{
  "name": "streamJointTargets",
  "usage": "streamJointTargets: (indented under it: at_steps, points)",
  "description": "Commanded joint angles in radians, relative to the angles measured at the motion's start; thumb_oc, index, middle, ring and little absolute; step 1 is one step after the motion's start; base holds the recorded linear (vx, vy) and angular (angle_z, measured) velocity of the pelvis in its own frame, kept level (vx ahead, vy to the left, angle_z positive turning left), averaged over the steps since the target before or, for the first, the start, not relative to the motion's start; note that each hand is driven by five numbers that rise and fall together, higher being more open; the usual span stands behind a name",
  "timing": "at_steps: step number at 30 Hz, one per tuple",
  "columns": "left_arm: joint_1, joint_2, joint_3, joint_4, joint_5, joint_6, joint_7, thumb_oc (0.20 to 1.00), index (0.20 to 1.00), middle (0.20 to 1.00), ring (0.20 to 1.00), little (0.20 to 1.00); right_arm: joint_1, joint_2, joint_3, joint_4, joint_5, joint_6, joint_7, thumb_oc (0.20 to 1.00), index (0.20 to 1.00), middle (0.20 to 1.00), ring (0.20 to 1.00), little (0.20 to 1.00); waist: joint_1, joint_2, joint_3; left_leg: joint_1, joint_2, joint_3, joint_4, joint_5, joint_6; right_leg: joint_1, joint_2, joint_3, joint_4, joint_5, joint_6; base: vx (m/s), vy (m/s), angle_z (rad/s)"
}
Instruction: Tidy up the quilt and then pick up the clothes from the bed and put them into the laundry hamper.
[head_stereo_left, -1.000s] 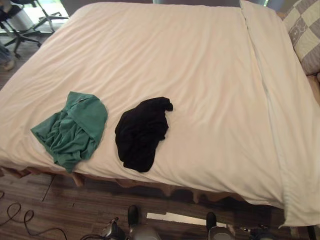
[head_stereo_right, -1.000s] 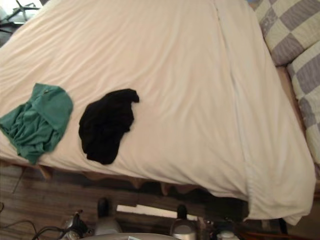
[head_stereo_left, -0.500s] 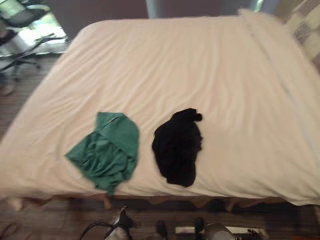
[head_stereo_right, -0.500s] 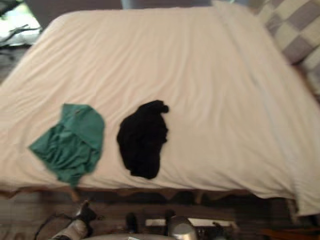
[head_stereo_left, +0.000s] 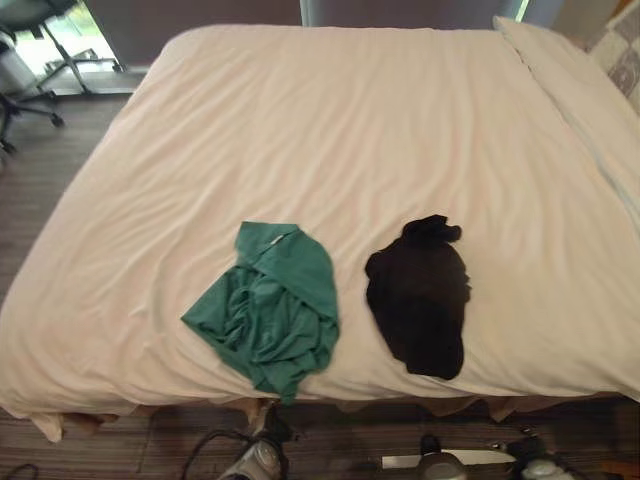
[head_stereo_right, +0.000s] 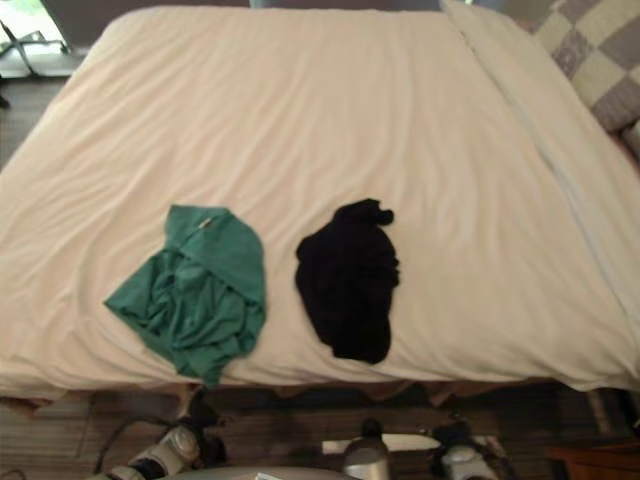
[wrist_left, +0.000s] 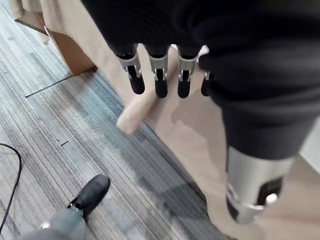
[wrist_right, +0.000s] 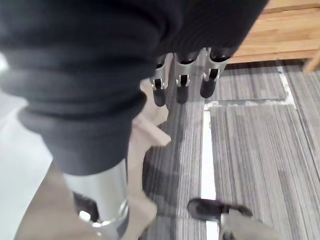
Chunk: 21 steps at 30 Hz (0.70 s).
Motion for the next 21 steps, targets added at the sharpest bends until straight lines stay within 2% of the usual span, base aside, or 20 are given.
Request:
streamJointTargets:
  at_steps: [1,2,3,6,7,8,11,12,13,14,15,16,17,18,21]
  points:
    - [0.017,0.038,0.052,0.013,-0.042,0.007,0.027,1.000,1.000,1.000,1.000,1.000,-0.032,0.047,0.043,-0.013,0.051,-0.036,-0.016,1.000,1.000,1.000,1.000,1.000,-0.003,0.010,0.022,0.048,0.020,0.022,0.007,-0.134,0.030,-0.080,-0.072,-0.047,-0.063,0.071,0.104,-0.12,0.457,-0.70]
    - [0.021,0.041,0.056,0.021,-0.044,0.009,0.024,1.000,1.000,1.000,1.000,1.000,-0.031,0.047,0.043,-0.016,0.065,-0.040,-0.012,1.000,1.000,1.000,1.000,1.000,-0.009,0.014,0.031,0.049,0.003,0.022,0.007,-0.132,0.045,-0.079,-0.018,-0.016,-0.044,0.040,0.096,-0.14,0.637,-0.46]
    - [0.024,0.048,0.052,0.029,-0.032,0.011,0.021,1.000,1.000,1.000,1.000,1.000,-0.024,0.048,0.041,-0.023,0.097,-0.053,-0.007,1.000,1.000,1.000,1.000,1.000,-0.020,0.021,0.036,0.036,-0.028,0.009,0.007,-0.126,0.065,-0.077,0.057,0.052,-0.023,-0.014,0.081,-0.05,0.442,-0.48]
    - [0.054,0.058,0.090,0.070,-0.049,0.025,0.015,1.000,1.000,1.000,1.000,1.000,0.008,0.035,0.015,-0.006,0.160,-0.062,-0.007,1.000,1.000,1.000,1.000,1.000,-0.036,0.036,0.045,0.033,-0.108,-0.038,0.007,-0.132,0.110,-0.041,0.205,0.255,0.026,-0.103,0.040,0.01,0.295,-0.29]
    - [0.054,0.058,0.090,0.070,-0.049,0.025,0.015,1.000,1.000,1.000,1.000,1.000,0.008,0.035,0.015,-0.006,0.160,-0.062,-0.007,1.000,1.000,1.000,1.000,1.000,-0.036,0.036,0.044,0.031,-0.108,-0.037,0.006,-0.129,0.109,-0.043,0.205,0.256,0.024,-0.100,0.039,0.09,0.123,0.15]
    - [0.067,0.064,0.130,0.103,-0.069,0.031,0.014,1.000,1.000,1.000,1.000,1.000,0.019,0.021,-0.022,0.017,0.203,-0.064,-0.019,1.000,1.000,1.000,1.000,1.000,-0.030,0.034,0.040,0.035,-0.141,-0.057,0.010,-0.141,0.121,0.012,0.212,0.286,-0.026,-0.111,0.005,0.09,0.036,0.25]
    - [0.115,0.109,0.275,0.146,-0.170,0.036,0.036,1.000,1.000,1.000,1.000,1.000,0.033,-0.028,-0.125,0.035,0.260,-0.078,-0.049,1.000,1.000,1.000,1.000,1.000,-0.015,0.031,0.028,0.028,-0.162,-0.066,0.018,-0.143,0.125,0.052,0.199,0.279,-0.086,-0.093,0.004,0.12,0.008,0.26]
    - [0.158,0.159,0.384,0.175,-0.231,0.039,0.047,1.000,1.000,1.000,1.000,1.000,0.074,-0.086,-0.198,0.000,0.257,-0.080,-0.065,1.000,1.000,1.000,1.000,1.000,-0.012,0.029,0.014,0.039,-0.164,-0.059,0.017,-0.146,0.125,0.084,0.185,0.263,-0.123,-0.089,0.007,0.12,0.001,0.15]
    - [0.160,0.159,0.384,0.174,-0.231,0.040,0.046,1.000,1.000,1.000,1.000,1.000,0.077,-0.086,-0.198,-0.003,0.256,-0.079,-0.065,1.000,1.000,1.000,1.000,1.000,-0.013,0.029,0.015,0.041,-0.164,-0.060,0.017,-0.146,0.125,0.088,0.184,0.261,-0.126,-0.089,0.008,0.19,0.032,0.20]
    - [0.199,0.222,0.492,0.183,-0.270,0.045,0.062,1.000,1.000,1.000,1.000,1.000,0.129,-0.161,-0.273,-0.123,0.211,-0.093,-0.099,1.000,1.000,1.000,1.000,1.000,-0.012,0.033,0.000,0.053,-0.164,-0.057,0.012,-0.148,0.125,0.113,0.173,0.258,-0.156,-0.084,0.015,0.10,0.024,0.21]
    - [0.202,0.222,0.492,0.181,-0.270,0.045,0.061,1.000,1.000,1.000,1.000,1.000,0.134,-0.160,-0.273,-0.129,0.209,-0.090,-0.100,1.000,1.000,1.000,1.000,1.000,-0.013,0.033,0.000,0.055,-0.165,-0.057,0.012,-0.149,0.125,0.116,0.173,0.257,-0.158,-0.084,0.015,0.16,0.039,0.22]
    - [0.222,0.301,0.597,0.150,-0.311,0.027,0.097,1.000,1.000,1.000,1.000,1.000,0.187,-0.238,-0.349,-0.233,0.128,-0.099,-0.147,1.000,1.000,1.000,1.000,1.000,-0.012,0.036,-0.009,0.064,-0.163,-0.057,0.008,-0.152,0.124,0.134,0.163,0.247,-0.174,-0.080,0.023,0.07,0.016,0.15]
    - [0.225,0.301,0.597,0.148,-0.311,0.027,0.097,1.000,1.000,1.000,1.000,1.000,0.191,-0.237,-0.350,-0.239,0.124,-0.096,-0.148,1.000,1.000,1.000,1.000,1.000,-0.013,0.036,-0.009,0.065,-0.163,-0.058,0.008,-0.153,0.124,0.137,0.162,0.246,-0.175,-0.081,0.023,0.05,0.018,0.12]
    - [0.226,0.333,0.641,0.111,-0.343,0.011,0.122,1.000,1.000,1.000,1.000,1.000,0.209,-0.280,-0.379,-0.299,0.057,-0.096,-0.180,1.000,1.000,1.000,1.000,1.000,-0.012,0.035,-0.006,0.065,-0.163,-0.059,0.009,-0.146,0.124,0.140,0.158,0.240,-0.177,-0.073,0.025,0.03,0.017,0.10]
    - [0.251,0.409,0.761,-0.096,-0.443,-0.074,0.214,1.000,1.000,1.000,1.000,1.000,0.258,-0.409,-0.440,-0.453,-0.233,-0.045,-0.285,1.000,1.000,1.000,1.000,1.000,-0.006,0.037,-0.007,0.070,-0.160,-0.065,0.007,-0.147,0.127,0.146,0.148,0.229,-0.182,-0.071,0.034,0.01,0.024,0.17]
